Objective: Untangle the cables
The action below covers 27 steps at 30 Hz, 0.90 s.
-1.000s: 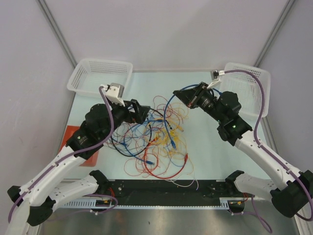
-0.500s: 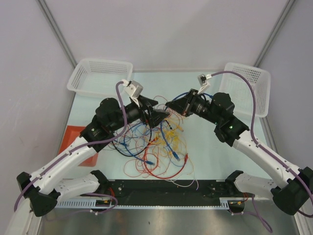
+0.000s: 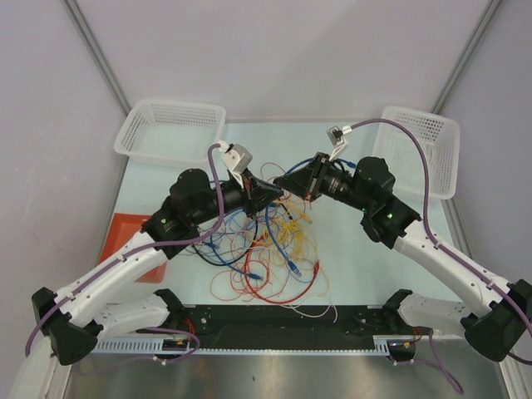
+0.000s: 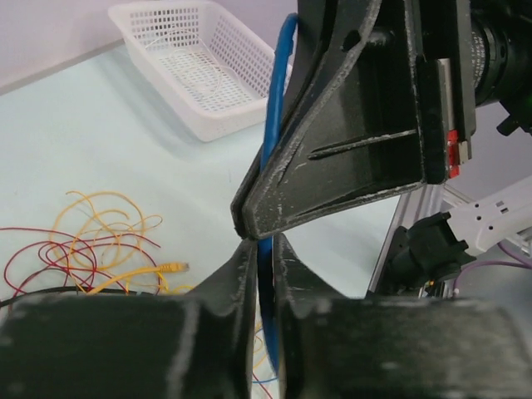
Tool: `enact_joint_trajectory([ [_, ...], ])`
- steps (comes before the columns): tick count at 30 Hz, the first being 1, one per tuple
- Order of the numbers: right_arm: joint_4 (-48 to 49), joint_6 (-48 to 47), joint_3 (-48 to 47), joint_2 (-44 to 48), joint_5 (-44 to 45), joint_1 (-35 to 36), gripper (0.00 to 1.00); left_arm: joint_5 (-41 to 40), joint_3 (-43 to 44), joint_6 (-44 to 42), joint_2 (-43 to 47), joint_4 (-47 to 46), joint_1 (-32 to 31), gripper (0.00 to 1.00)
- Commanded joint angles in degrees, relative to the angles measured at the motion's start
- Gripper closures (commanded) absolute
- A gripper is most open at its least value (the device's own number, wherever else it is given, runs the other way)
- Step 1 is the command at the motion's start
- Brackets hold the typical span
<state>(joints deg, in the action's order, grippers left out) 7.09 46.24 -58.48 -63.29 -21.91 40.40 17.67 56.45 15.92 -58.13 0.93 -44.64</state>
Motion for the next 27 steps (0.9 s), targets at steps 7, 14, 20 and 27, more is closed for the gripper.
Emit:
enact_joint_trajectory([
  [7,-5.1,-3.5,-2.8,4.5,4.7,1.1,0.18,-13.1,0.7,-1.5,5.4,4.8,-0.1,1.00],
  [14,-19.4,-10.6,-2.8,12.3,12.8,1.0,0.11,-37.0,2.7,4.1,9.2,22.9,4.3,1.00],
  [20,-26.2,-13.2,-2.8,16.2,16.6,1.0,0.14,-44.3,3.8,13.2,9.8,30.7,14.6,1.00],
  [27,-29.7,-14.5,-2.3,18.2,18.7,1.1,0.15,-43.2,7.0,20.8,6.6,30.9,27.7,1.00],
])
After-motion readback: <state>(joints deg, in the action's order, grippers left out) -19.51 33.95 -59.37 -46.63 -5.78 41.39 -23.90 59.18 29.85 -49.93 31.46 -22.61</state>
